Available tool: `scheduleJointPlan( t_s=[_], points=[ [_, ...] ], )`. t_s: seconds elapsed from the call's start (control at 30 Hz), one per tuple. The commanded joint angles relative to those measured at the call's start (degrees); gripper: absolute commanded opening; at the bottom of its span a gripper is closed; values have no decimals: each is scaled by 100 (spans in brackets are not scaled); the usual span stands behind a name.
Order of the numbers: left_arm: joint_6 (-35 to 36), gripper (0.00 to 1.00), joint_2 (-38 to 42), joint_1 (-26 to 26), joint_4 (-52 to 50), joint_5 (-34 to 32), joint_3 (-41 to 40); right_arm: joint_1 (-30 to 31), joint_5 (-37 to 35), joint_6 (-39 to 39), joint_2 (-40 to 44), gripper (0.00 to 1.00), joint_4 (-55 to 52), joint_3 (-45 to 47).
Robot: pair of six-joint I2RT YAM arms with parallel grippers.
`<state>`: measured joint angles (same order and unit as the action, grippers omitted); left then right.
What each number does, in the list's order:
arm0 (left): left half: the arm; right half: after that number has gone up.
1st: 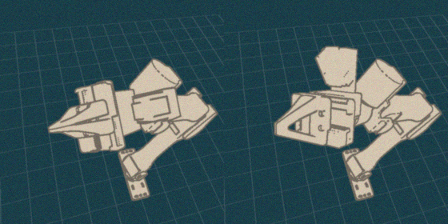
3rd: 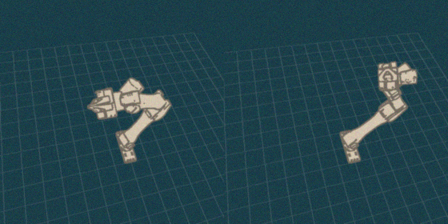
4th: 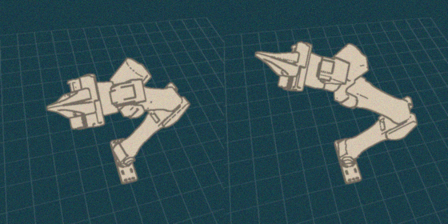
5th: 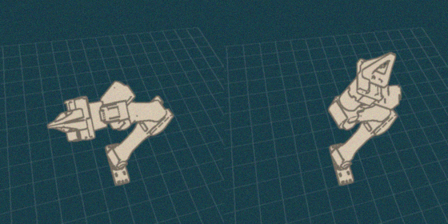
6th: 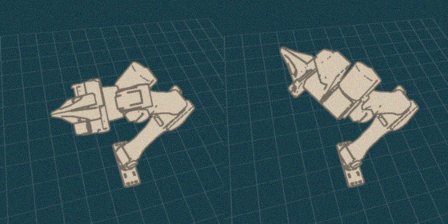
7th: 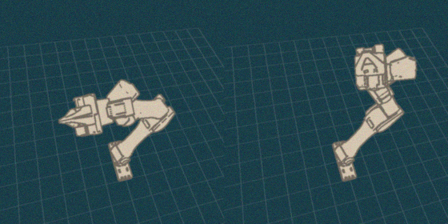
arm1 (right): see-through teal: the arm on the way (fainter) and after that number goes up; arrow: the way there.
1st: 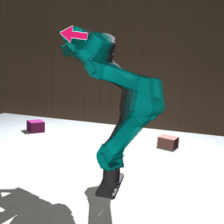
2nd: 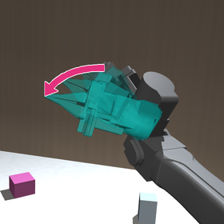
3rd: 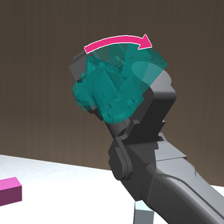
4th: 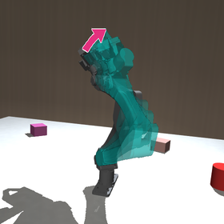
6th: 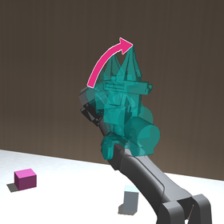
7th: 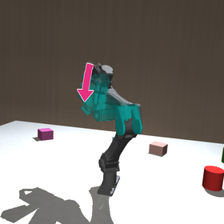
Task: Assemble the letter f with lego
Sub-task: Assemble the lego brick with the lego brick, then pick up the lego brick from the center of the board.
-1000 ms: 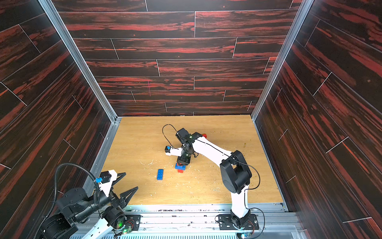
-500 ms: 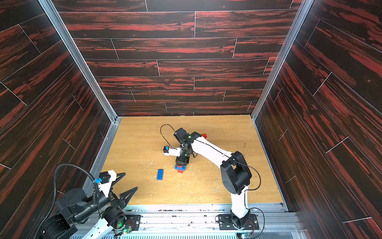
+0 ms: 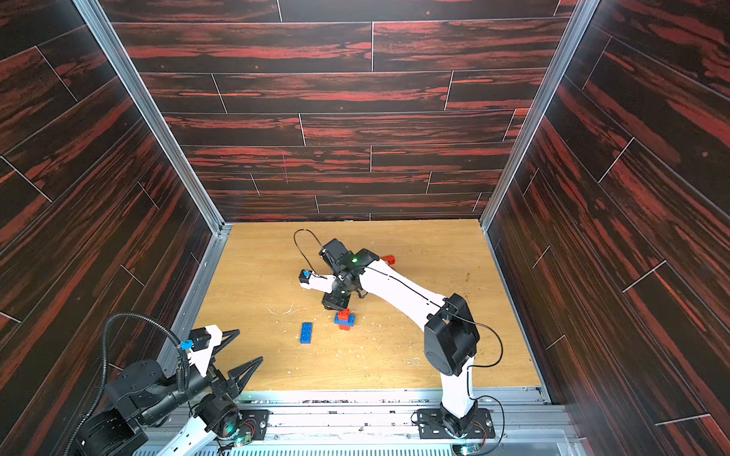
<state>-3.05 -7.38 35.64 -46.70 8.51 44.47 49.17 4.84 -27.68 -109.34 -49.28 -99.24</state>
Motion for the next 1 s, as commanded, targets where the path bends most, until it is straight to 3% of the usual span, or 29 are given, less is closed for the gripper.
scheduleJointPlan(
  t_s=[0.0, 0.2, 0.57, 0.97],
  points=[
    [-29, 100, 91, 18, 6, -37, 9, 268, -83, 859, -9, 50, 189, -136],
    [-18, 100, 132, 11, 7, -45, 9, 835, -966, 2066, -460, 49, 199, -646],
    [5, 100, 338, 14, 7, -17, -18, 1257, -1895, 4208, -1046, 43, 12, -1354],
    [26, 100, 305, 13, 11, 45, -19, 1366, -1675, 5662, -1476, 44, 95, -1352]
  ],
)
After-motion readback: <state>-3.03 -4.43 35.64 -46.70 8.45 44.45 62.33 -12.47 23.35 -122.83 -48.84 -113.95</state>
